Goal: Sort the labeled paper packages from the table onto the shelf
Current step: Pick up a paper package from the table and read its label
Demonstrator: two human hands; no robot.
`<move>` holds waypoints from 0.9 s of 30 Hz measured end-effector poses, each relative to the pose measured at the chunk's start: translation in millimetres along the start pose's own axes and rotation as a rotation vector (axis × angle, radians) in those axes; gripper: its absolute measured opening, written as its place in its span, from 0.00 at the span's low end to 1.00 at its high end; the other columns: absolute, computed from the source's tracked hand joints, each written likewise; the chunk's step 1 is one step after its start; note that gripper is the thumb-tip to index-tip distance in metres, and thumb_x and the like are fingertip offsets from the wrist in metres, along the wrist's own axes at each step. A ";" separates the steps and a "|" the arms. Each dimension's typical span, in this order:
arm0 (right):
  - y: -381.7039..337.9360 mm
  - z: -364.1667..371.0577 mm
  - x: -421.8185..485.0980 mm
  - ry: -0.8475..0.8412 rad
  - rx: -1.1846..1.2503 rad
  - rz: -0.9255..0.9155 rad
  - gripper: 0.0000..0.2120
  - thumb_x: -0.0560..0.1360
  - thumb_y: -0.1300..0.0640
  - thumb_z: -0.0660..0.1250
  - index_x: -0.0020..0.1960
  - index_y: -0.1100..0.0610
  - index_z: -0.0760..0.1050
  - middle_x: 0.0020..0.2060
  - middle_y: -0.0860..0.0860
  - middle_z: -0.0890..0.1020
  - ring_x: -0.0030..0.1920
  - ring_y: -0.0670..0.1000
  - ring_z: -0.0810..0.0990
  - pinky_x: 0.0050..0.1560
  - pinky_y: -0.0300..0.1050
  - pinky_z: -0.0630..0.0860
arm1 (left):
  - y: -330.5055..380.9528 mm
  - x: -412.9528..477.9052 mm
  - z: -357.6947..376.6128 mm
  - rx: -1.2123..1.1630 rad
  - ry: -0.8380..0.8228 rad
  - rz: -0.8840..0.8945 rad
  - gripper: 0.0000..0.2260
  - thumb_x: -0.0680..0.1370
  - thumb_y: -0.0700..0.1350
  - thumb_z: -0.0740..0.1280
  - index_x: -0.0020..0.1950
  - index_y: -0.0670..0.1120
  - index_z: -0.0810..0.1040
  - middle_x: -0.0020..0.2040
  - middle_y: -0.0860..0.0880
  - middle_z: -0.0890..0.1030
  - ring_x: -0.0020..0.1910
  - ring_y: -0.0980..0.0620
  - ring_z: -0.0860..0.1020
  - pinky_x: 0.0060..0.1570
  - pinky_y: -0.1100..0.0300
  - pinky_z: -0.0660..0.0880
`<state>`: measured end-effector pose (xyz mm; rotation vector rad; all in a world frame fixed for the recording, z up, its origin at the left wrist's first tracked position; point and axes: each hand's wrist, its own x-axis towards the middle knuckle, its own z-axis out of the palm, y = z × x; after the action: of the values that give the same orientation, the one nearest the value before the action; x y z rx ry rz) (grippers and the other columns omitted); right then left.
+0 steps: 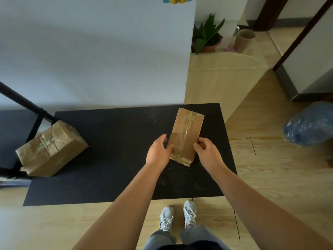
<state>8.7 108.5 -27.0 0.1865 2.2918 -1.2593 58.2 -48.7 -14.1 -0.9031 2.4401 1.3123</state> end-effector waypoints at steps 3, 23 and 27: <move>8.3 2.7 -6.0 -0.010 -0.053 0.007 0.21 0.83 0.55 0.60 0.75 0.55 0.66 0.64 0.53 0.79 0.61 0.53 0.79 0.50 0.42 0.72 | -1.2 -5.5 7.4 -0.050 -0.022 0.038 0.19 0.82 0.45 0.64 0.73 0.48 0.73 0.64 0.50 0.80 0.56 0.54 0.78 0.41 0.68 0.71; 33.7 15.9 -13.5 -0.018 -0.091 0.033 0.22 0.82 0.57 0.61 0.75 0.54 0.65 0.61 0.53 0.80 0.50 0.47 0.77 0.39 0.34 0.71 | -26.0 -27.0 7.5 -0.036 0.185 0.001 0.20 0.80 0.46 0.68 0.72 0.50 0.73 0.68 0.48 0.74 0.62 0.49 0.77 0.47 0.61 0.79; 36.2 5.7 -14.7 0.065 -0.146 0.034 0.20 0.83 0.55 0.58 0.74 0.56 0.67 0.62 0.53 0.79 0.51 0.48 0.76 0.36 0.34 0.66 | -28.3 -24.9 12.9 -0.041 0.118 -0.055 0.28 0.77 0.49 0.71 0.76 0.49 0.68 0.70 0.50 0.74 0.65 0.49 0.76 0.56 0.56 0.76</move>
<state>36.3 125.9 -49.3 0.2169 2.4146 -1.0781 93.9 -39.5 -29.1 -1.0791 2.4636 1.3303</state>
